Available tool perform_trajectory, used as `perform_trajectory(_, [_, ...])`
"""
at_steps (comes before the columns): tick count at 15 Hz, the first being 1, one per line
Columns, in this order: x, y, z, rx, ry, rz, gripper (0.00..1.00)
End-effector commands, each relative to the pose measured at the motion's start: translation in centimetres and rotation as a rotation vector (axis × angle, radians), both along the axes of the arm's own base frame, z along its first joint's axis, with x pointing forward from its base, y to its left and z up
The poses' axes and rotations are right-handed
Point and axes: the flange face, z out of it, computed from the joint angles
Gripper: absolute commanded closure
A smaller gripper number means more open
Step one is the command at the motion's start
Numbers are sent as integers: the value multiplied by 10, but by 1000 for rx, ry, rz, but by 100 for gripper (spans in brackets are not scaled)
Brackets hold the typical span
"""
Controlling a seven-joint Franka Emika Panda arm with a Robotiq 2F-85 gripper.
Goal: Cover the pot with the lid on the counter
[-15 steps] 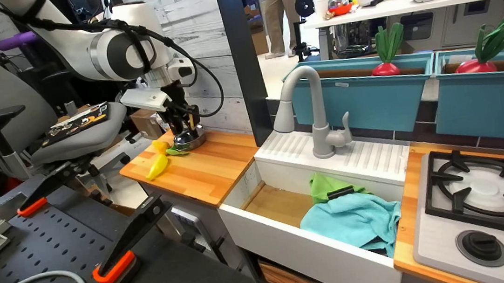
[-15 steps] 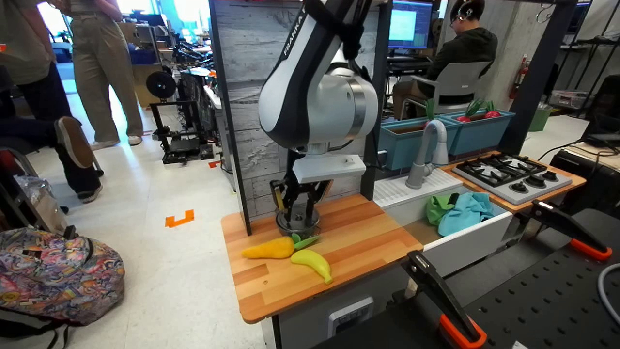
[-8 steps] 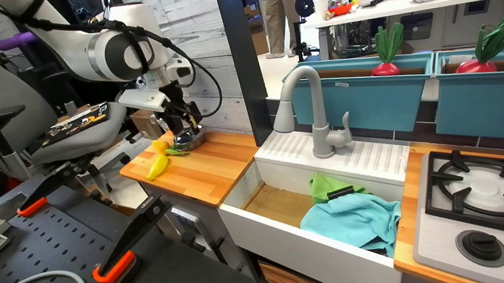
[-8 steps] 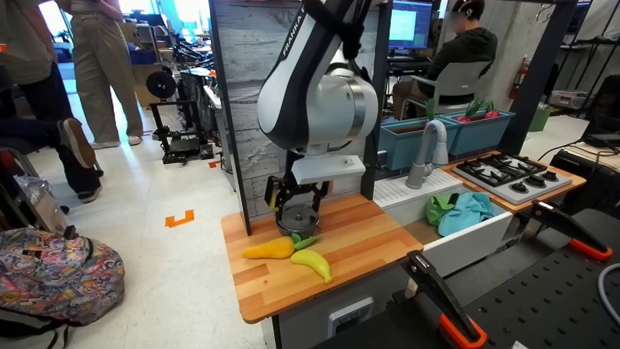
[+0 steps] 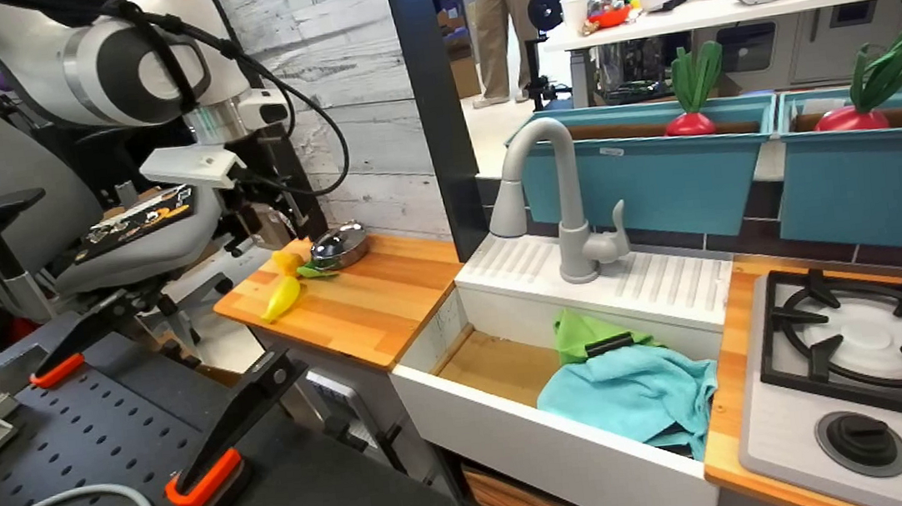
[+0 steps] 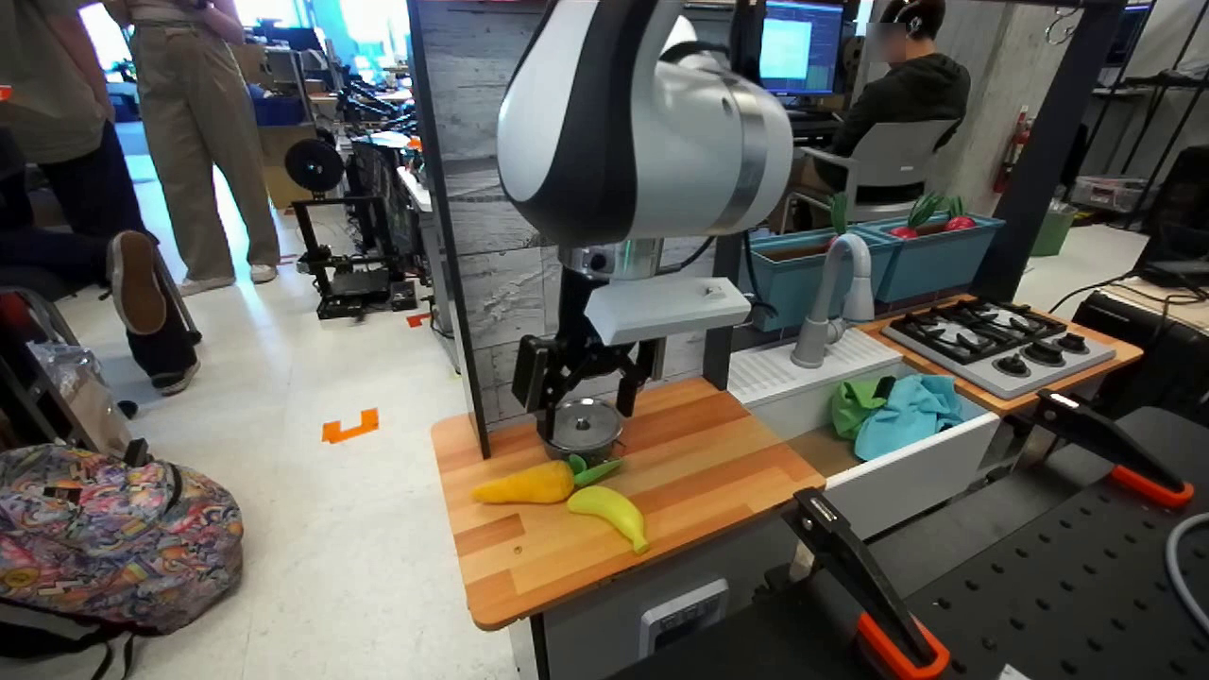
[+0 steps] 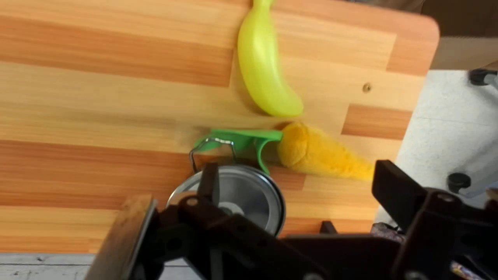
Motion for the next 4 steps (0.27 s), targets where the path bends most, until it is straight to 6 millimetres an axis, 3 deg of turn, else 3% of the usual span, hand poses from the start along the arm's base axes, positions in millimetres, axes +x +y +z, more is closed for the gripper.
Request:
perform_trajectory(1, [-6,0,4,-2,8,4,0])
perform_trajectory(4, [-3,1,2,0,5,2,0])
